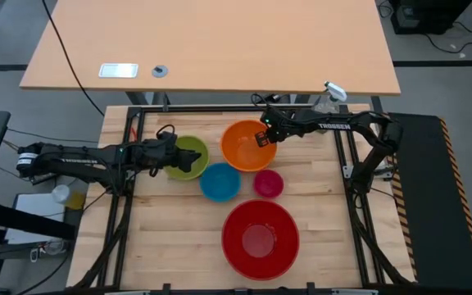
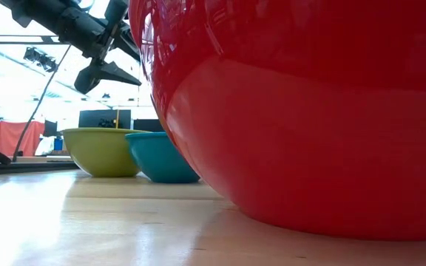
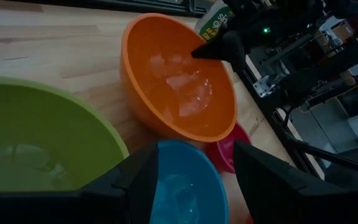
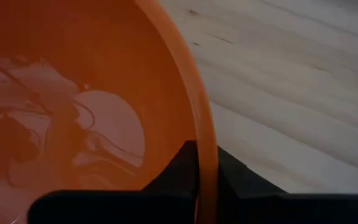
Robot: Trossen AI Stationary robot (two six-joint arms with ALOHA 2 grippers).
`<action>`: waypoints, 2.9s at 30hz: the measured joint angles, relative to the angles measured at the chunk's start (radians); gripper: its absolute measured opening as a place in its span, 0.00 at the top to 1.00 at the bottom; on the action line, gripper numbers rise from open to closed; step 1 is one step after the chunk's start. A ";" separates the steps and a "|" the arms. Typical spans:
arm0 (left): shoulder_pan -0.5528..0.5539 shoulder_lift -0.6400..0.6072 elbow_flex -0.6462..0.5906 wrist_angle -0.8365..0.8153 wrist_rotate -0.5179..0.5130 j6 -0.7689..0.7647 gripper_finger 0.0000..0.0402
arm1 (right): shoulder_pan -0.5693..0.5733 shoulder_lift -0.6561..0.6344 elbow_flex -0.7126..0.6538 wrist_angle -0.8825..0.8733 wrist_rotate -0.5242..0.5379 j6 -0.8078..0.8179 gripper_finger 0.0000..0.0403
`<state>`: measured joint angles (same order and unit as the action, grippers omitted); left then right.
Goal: Nest bowls inside each other
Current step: Stack the orange bowl on top of the large red bowl
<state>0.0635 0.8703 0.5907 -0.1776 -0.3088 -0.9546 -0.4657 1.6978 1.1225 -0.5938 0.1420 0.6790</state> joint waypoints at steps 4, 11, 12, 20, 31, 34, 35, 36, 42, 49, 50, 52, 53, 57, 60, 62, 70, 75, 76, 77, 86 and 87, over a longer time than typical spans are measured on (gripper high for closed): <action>0.000 0.000 0.000 0.000 0.000 0.000 0.48 | -0.001 0.002 -0.002 0.027 0.003 0.018 0.93; 0.000 0.000 0.000 0.000 0.028 0.031 0.48 | -0.002 0.002 0.015 0.059 -0.049 -0.021 0.93; 0.000 0.000 0.000 0.000 0.036 0.032 0.48 | -0.001 0.000 0.021 0.057 -0.057 -0.032 0.93; 0.000 0.000 0.000 0.003 0.060 0.086 0.48 | -0.021 -0.030 0.062 0.052 -0.119 -0.075 0.93; 0.000 -0.003 -0.001 0.078 0.107 0.120 0.48 | -0.021 -0.130 0.074 0.052 -0.337 -0.107 0.93; 0.000 -0.003 -0.001 0.165 0.180 0.178 0.48 | 0.013 -0.175 0.074 0.054 -0.407 -0.107 0.93; 0.000 -0.003 -0.001 0.191 0.205 0.194 0.48 | 0.030 -0.189 0.074 0.055 -0.423 -0.106 0.93; 0.000 -0.003 -0.001 0.217 0.230 0.206 0.48 | 0.050 -0.202 0.074 0.054 -0.434 -0.104 0.93; 0.000 -0.003 -0.001 0.289 0.376 0.237 0.48 | 0.193 -0.251 0.074 0.054 -0.458 -0.060 0.93; -0.049 -0.003 -0.001 0.311 0.532 0.242 0.48 | 0.378 -0.267 0.074 0.055 -0.489 0.005 0.93; -0.063 -0.003 -0.001 0.317 0.532 0.255 0.48 | 0.405 -0.266 0.074 0.053 -0.491 0.008 0.93; -0.092 -0.003 -0.001 0.322 0.532 0.291 0.48 | 0.463 -0.256 0.074 0.054 -0.495 0.008 0.93; -0.107 -0.003 -0.001 0.325 0.532 0.307 0.48 | 0.492 -0.249 0.074 0.054 -0.494 0.006 0.93; -0.148 -0.003 -0.001 0.322 0.512 0.354 0.48 | 0.593 -0.228 0.074 0.046 -0.433 -0.002 0.93; -0.168 -0.003 -0.001 0.320 0.472 0.370 0.48 | 0.654 -0.210 0.074 0.000 -0.334 -0.002 0.93; -0.174 -0.002 -0.001 0.311 0.452 0.383 0.48 | 0.689 -0.197 0.074 -0.026 -0.290 -0.024 0.93; -0.179 -0.002 -0.001 0.279 0.420 0.426 0.48 | 0.769 -0.110 0.074 -0.038 -0.210 -0.055 0.93; -0.179 -0.002 -0.001 0.277 0.414 0.423 0.48 | 0.774 -0.063 0.074 -0.056 -0.155 -0.045 0.93; -0.179 -0.002 -0.001 0.277 0.414 0.422 0.48 | 0.774 -0.058 0.074 -0.059 -0.145 -0.046 0.93; -0.179 -0.002 -0.001 0.277 0.414 0.421 0.48 | 0.774 -0.052 0.074 -0.059 -0.136 -0.046 0.93; -0.179 -0.002 -0.001 0.278 0.414 0.416 0.48 | 0.774 -0.037 0.074 -0.107 -0.090 -0.046 0.93; -0.179 -0.002 -0.001 0.277 0.414 0.415 0.48 | 0.774 -0.035 0.074 -0.108 -0.092 -0.047 0.93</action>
<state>-0.1154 0.8688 0.5896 0.0990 0.1051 -0.5392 0.3080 1.6623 1.1965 -0.7017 0.0495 0.6322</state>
